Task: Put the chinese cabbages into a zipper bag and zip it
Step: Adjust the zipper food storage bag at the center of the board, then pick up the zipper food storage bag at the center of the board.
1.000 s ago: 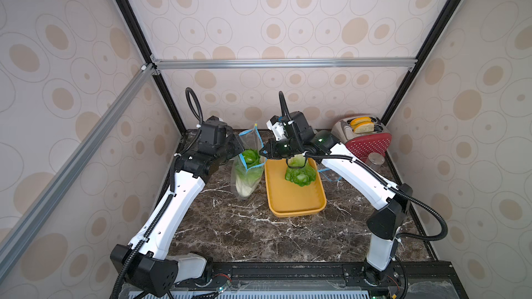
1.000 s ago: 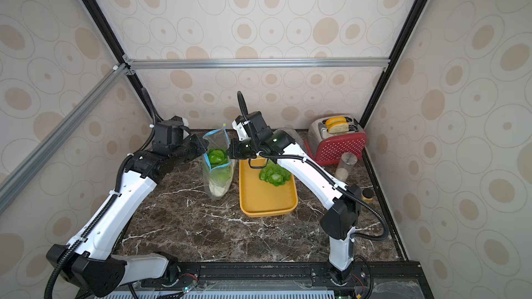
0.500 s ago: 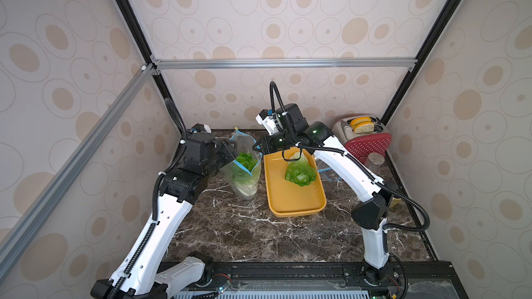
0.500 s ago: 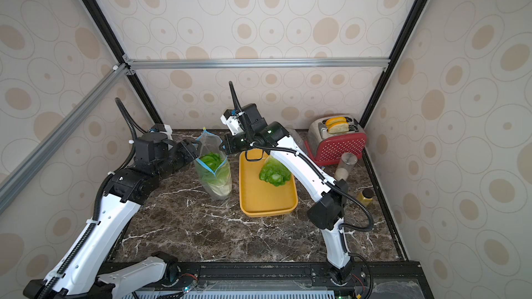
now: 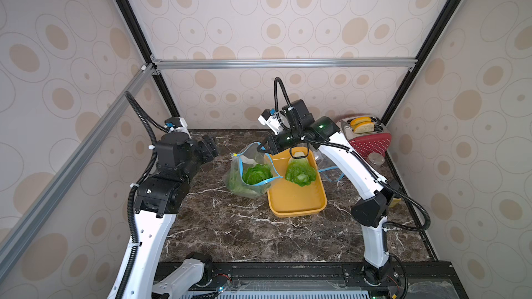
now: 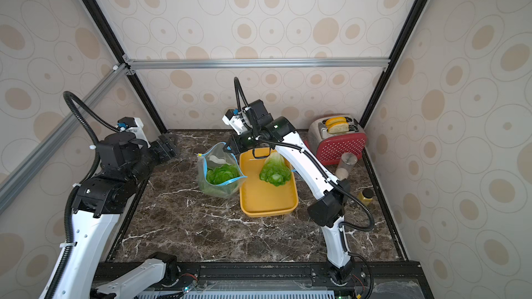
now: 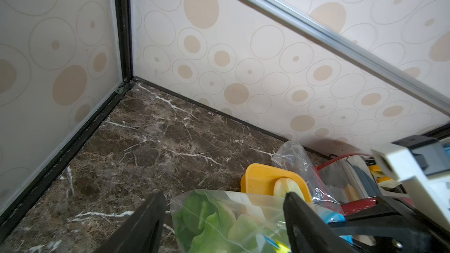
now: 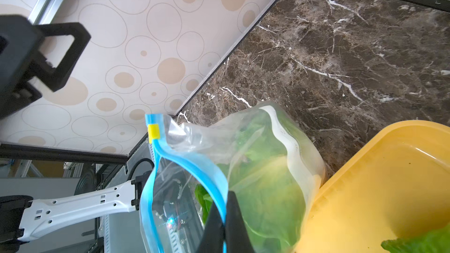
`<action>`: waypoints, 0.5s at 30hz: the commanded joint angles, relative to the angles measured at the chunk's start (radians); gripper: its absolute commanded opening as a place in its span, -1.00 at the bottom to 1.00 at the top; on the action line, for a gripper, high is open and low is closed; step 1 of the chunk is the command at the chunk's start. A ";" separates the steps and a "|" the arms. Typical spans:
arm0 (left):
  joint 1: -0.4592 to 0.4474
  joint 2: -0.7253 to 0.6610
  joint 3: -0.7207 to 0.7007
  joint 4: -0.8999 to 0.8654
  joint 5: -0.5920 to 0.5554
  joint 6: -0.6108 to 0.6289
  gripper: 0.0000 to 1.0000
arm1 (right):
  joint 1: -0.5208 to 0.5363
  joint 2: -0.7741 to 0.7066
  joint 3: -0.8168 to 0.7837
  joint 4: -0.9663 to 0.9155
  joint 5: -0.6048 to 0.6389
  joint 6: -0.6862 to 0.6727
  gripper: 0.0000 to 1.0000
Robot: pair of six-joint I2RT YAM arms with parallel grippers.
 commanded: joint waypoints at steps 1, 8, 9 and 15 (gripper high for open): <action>0.055 -0.003 -0.060 0.072 0.177 -0.007 0.49 | -0.007 -0.027 0.025 -0.031 -0.090 -0.078 -1.00; 0.056 -0.147 -0.351 0.300 0.340 0.011 0.40 | -0.054 -0.001 0.033 -0.042 -0.172 -0.101 -1.00; 0.056 -0.166 -0.394 0.343 0.348 0.014 0.38 | -0.059 0.004 0.037 -0.046 -0.180 -0.108 -1.00; 0.049 -0.199 -0.545 0.514 0.436 0.055 0.24 | -0.094 0.021 0.043 -0.059 -0.224 -0.139 -1.00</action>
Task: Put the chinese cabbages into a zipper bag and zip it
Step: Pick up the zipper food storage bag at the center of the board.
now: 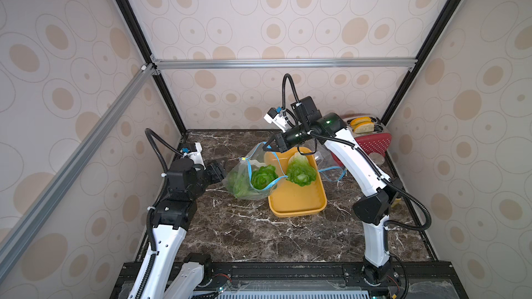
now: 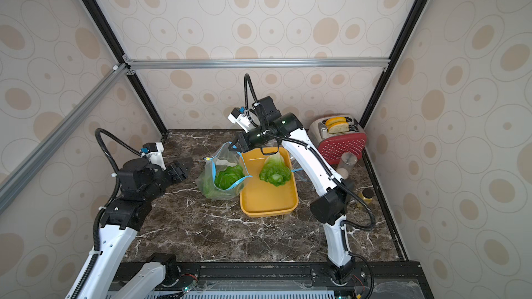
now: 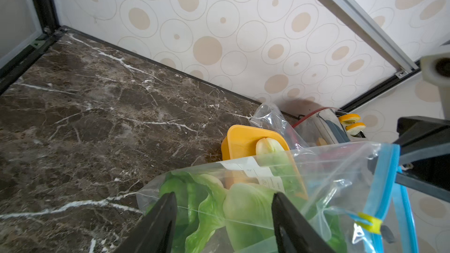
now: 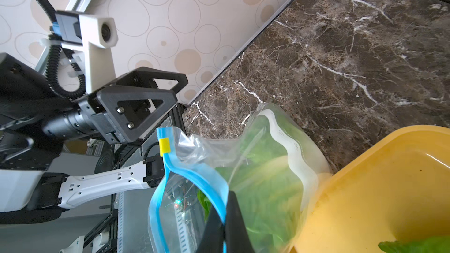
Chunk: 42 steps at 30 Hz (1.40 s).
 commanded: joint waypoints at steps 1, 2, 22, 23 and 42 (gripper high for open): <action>-0.013 -0.004 -0.033 0.179 0.114 0.054 0.23 | -0.013 0.025 0.034 -0.006 -0.074 -0.046 -1.00; -0.025 -0.001 -0.040 0.193 0.139 0.078 0.24 | -0.015 0.029 0.035 -0.005 -0.081 -0.049 -1.00; -0.053 0.098 0.001 0.104 0.347 0.582 0.37 | -0.058 0.113 0.114 -0.023 -0.201 -0.067 -1.00; -0.032 0.117 0.002 0.127 0.387 0.578 0.38 | -0.058 0.114 0.114 -0.028 -0.203 -0.070 -1.00; 0.032 0.344 0.247 -0.115 0.685 0.850 -0.26 | -0.060 0.115 0.119 -0.042 -0.186 -0.095 -1.00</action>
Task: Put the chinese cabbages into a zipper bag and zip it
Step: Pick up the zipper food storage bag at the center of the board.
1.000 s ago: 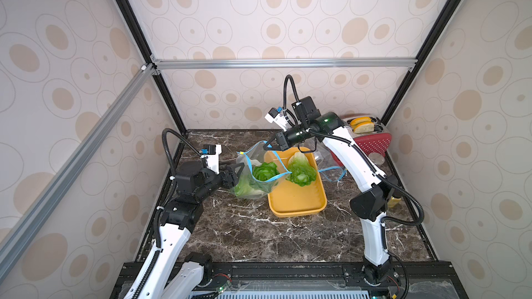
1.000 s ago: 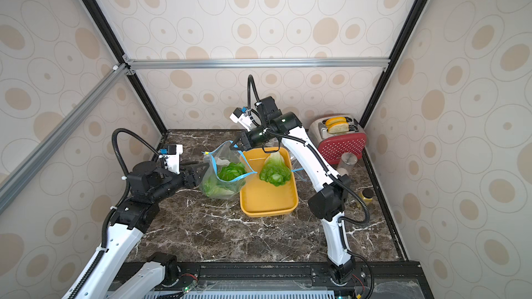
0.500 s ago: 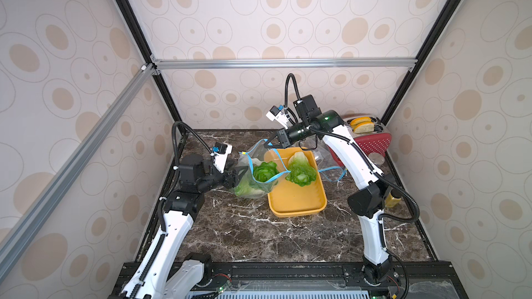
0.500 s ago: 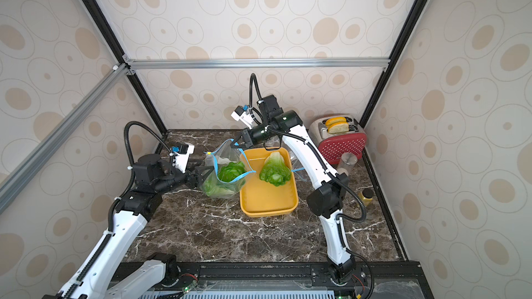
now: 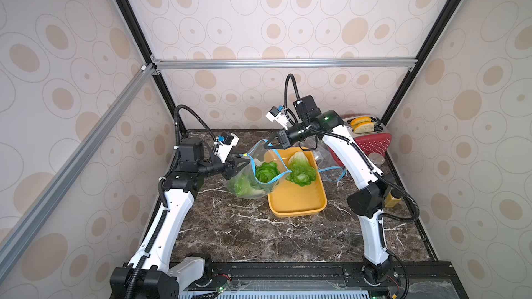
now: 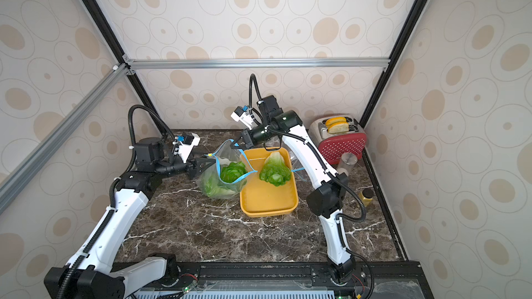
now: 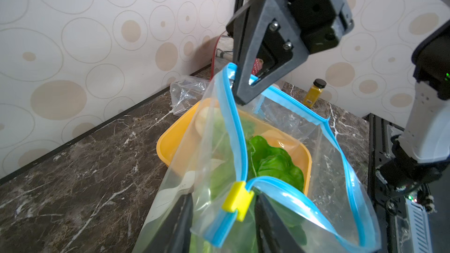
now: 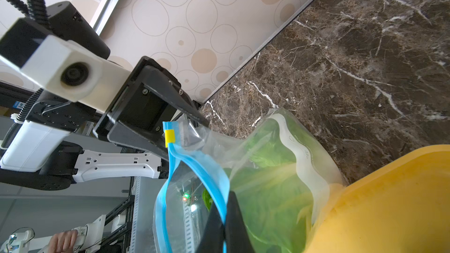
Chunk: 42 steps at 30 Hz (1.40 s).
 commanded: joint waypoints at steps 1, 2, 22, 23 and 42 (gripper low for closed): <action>0.011 0.019 0.037 -0.080 0.050 0.098 -0.31 | -0.006 0.011 0.033 -0.011 -0.019 -0.029 -1.00; 0.013 0.023 0.036 -0.081 0.047 0.098 -0.36 | -0.009 0.011 0.033 -0.012 -0.019 -0.028 -1.00; 0.016 0.030 0.001 0.011 0.014 0.055 -1.00 | -0.013 0.017 0.035 0.010 0.008 -0.007 -0.96; 0.016 0.022 0.002 0.010 -0.006 0.045 -1.00 | -0.013 0.016 0.038 0.009 0.014 -0.011 -0.94; 0.016 -0.082 0.160 -0.232 -0.135 0.033 -1.00 | 0.080 -0.173 0.053 -0.010 0.190 -0.277 0.09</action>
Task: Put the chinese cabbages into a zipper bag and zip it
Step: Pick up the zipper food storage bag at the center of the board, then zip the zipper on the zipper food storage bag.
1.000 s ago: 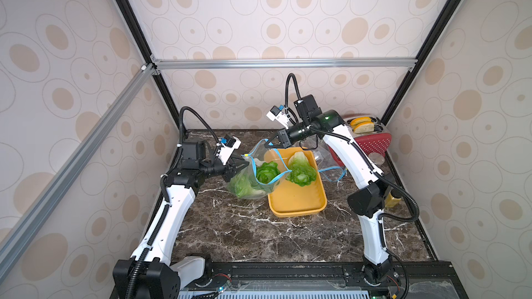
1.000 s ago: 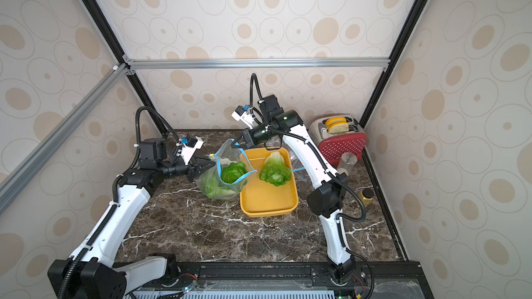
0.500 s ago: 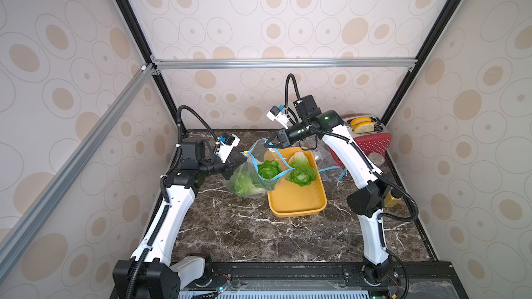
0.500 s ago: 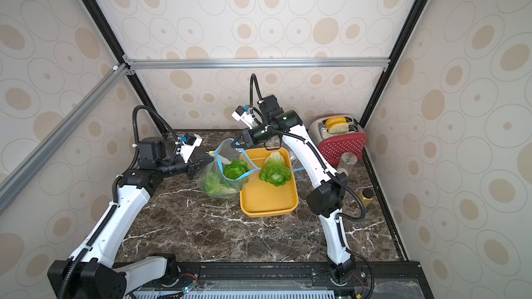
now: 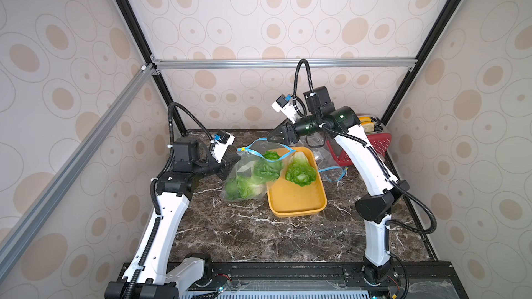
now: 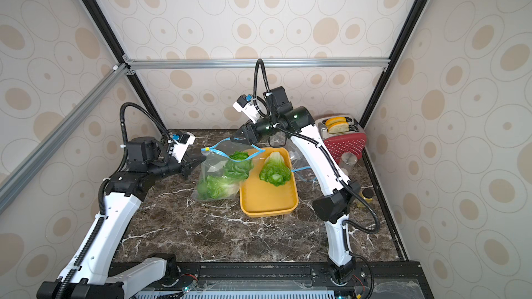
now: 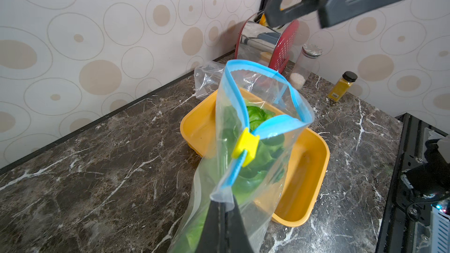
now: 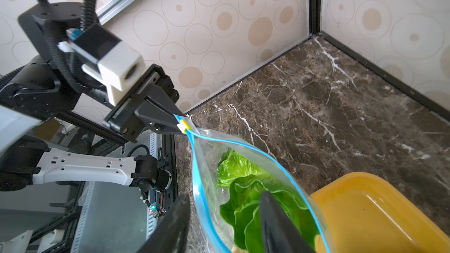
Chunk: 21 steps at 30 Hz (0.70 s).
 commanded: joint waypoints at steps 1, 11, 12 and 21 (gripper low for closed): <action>0.006 -0.021 0.076 -0.055 0.031 0.031 -1.00 | 0.063 -0.038 0.025 -0.032 0.043 -0.141 0.13; 0.006 0.019 0.141 -0.141 0.061 0.028 -1.00 | 0.125 0.032 0.069 -0.002 -0.027 -0.230 0.16; 0.006 0.023 0.146 -0.151 0.058 0.032 -1.00 | 0.126 0.040 0.068 0.009 -0.030 -0.224 0.15; 0.006 0.035 0.142 -0.156 0.073 0.039 -1.00 | 0.143 0.104 0.078 0.064 -0.059 -0.240 -0.03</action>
